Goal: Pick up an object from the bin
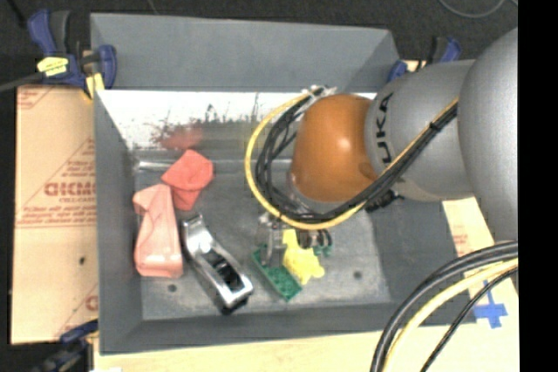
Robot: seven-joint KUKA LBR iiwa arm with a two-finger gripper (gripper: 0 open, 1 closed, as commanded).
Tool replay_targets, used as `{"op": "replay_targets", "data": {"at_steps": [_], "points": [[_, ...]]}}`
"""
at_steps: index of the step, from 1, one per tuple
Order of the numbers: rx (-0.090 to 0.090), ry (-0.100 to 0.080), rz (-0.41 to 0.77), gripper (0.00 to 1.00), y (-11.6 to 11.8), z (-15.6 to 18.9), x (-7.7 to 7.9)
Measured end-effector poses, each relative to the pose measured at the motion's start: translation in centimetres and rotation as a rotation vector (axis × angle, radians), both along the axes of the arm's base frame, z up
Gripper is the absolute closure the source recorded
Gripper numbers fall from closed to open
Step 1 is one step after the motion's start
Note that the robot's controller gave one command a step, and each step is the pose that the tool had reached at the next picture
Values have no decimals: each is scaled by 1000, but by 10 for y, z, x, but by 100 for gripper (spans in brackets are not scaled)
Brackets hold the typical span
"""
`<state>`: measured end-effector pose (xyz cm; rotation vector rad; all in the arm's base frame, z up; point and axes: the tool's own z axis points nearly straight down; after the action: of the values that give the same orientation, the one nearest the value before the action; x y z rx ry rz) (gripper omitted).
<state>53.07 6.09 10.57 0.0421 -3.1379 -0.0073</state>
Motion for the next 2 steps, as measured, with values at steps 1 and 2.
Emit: {"op": "replay_targets", "data": {"at_steps": [1,2], "points": [[0,-7,0,100,-3,21,3],[0,-8,149,100,-16,4,-20]]}}
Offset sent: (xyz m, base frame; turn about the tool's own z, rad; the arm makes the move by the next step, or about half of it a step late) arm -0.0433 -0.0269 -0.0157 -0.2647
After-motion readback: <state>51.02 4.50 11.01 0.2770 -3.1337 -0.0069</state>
